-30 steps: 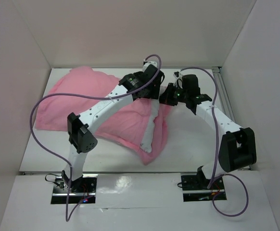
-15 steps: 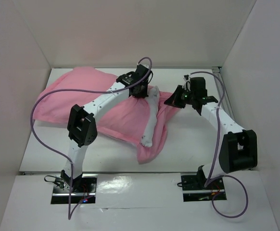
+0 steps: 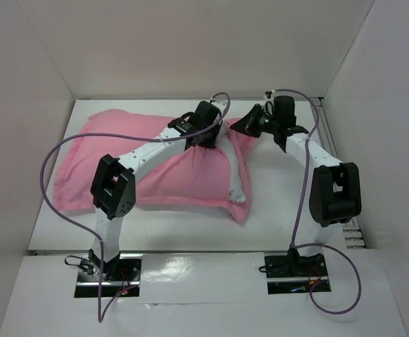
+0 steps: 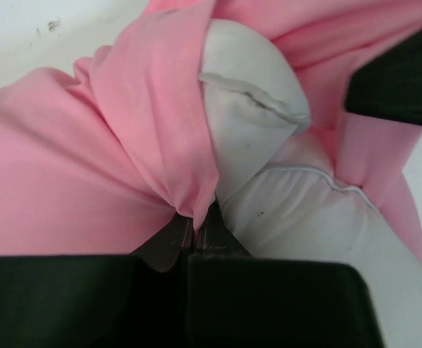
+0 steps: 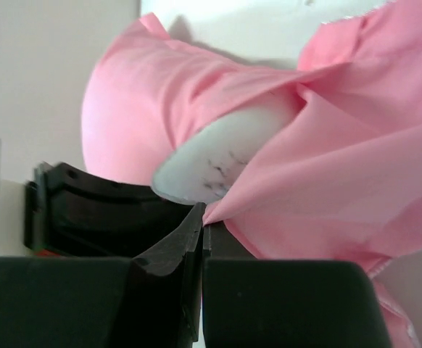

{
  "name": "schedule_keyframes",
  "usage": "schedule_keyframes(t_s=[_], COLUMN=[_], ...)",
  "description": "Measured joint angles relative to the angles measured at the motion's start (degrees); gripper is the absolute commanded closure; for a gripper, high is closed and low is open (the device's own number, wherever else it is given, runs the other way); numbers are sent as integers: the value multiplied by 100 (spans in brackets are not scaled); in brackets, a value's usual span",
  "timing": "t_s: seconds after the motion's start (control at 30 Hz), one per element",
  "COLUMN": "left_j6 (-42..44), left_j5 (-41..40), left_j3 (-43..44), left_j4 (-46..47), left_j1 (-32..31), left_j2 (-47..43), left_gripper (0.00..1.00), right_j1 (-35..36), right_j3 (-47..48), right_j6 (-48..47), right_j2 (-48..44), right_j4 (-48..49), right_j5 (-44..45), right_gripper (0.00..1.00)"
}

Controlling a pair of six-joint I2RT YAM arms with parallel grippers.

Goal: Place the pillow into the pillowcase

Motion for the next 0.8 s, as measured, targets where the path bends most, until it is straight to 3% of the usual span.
schedule_keyframes(t_s=[0.37,0.8], left_j6=[542,485], left_j5=[44,728], left_j3=[-455,-739], left_j4=[549,1043], left_j1=[-35,83], left_j2=[-50,101], left_gripper=[100,100], right_j1=[358,52], right_j3=[275,-164], right_j6=[581,1058], right_j2=[542,105], right_j4=[1259,2367], right_j5=[-267,-1091], right_gripper=[100,100])
